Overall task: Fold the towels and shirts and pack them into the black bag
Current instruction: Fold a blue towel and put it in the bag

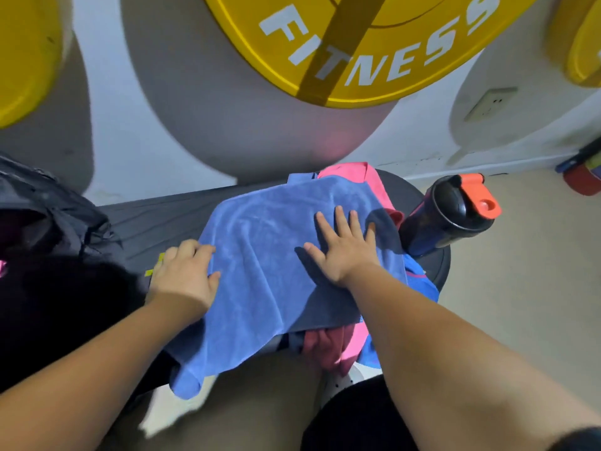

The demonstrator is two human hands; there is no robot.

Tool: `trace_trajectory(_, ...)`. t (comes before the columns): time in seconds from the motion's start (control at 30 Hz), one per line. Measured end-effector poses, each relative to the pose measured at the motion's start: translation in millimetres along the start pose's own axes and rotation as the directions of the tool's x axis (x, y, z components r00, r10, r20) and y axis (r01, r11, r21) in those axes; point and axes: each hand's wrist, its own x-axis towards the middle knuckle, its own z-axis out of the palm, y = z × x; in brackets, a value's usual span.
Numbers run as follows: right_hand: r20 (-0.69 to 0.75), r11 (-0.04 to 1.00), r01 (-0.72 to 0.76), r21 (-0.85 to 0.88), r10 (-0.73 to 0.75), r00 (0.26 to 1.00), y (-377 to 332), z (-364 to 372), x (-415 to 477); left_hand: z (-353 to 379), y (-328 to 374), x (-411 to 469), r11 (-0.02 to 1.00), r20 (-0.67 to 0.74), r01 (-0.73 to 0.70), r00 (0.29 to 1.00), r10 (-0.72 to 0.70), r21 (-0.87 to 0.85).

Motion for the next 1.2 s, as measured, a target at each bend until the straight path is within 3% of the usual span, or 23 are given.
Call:
trace_trajectory(0.13, -0.030, 0.991, 0.127, -0.029, -0.128, 0.991, -34.8, -9.8, -14.6, 3.2, -18.5, -39.6, 0.995, 0.017, 0.095, 0.995, -0.095, 0.009)
trace_trajectory(0.3, 0.170, 0.926, 0.376, 0.025, -0.374, 0.912, -87.1, 6.4, -44.6, 1.1, -25.8, -67.5, 0.969, 0.129, 0.246, 0.961, -0.247, 0.021)
trace_trajectory(0.43, 0.338, 0.913, 0.404, -0.049, -0.366, 0.867, -92.2, 23.3, -53.4, 6.0, -31.5, -78.1, 0.937, 0.167, 0.350, 0.925, -0.341, -0.023)
trace_trajectory(0.6, 0.347, 0.917, 0.398, -0.006, -0.371, 0.861, -87.6, 20.1, -52.0, 0.8, -28.4, -77.9, 0.906, 0.203, 0.411, 0.900, -0.386, -0.100)
trace_trajectory(0.7, 0.316, 0.928, 0.368, 0.058, -0.367, 0.875, -91.6, 16.4, -51.0, -3.7, -25.8, -76.6, 0.882, 0.058, 0.365, 0.929, -0.365, -0.298)
trace_trajectory(0.8, 0.187, 0.932, 0.318, 0.171, -0.348, 0.919, -99.2, 3.8, -47.5, -11.7, -23.8, -74.7, 0.808, -0.205, 0.145, 0.928, -0.312, -0.571)
trace_trajectory(0.87, 0.047, 0.913, 0.324, 0.248, -0.346, 0.937, -105.0, -3.5, -44.3, -18.3, -18.1, -74.1, 0.776, -0.326, -0.010, 0.911, -0.253, -0.630)
trace_trajectory(0.97, -0.052, 0.759, 0.388, 0.523, -0.426, 0.903, -118.5, -16.4, -42.0, -18.2, -3.1, -77.0, 0.760, -0.309, -0.092, 0.940, -0.148, -0.643)
trace_trajectory(1.07, 0.103, 0.579, 0.270, 0.769, -0.530, 0.842, -129.4, -26.0, -48.2, -2.1, 5.4, -83.8, 0.679, -0.153, -0.059, 0.985, -0.080, -0.732)
trace_trajectory(1.13, 0.221, 0.591, 0.216, 0.777, -0.579, 0.785, -130.0, -20.6, -52.3, 8.9, 5.4, -90.4, 0.698, -0.139, -0.042, 0.987, -0.083, -0.715)
trace_trajectory(1.2, 0.327, 0.692, 0.248, 0.678, -0.586, 0.741, -127.1, -6.1, -52.2, 17.2, 1.4, -98.5, 0.768, -0.175, -0.045, 0.981, -0.088, -0.639)
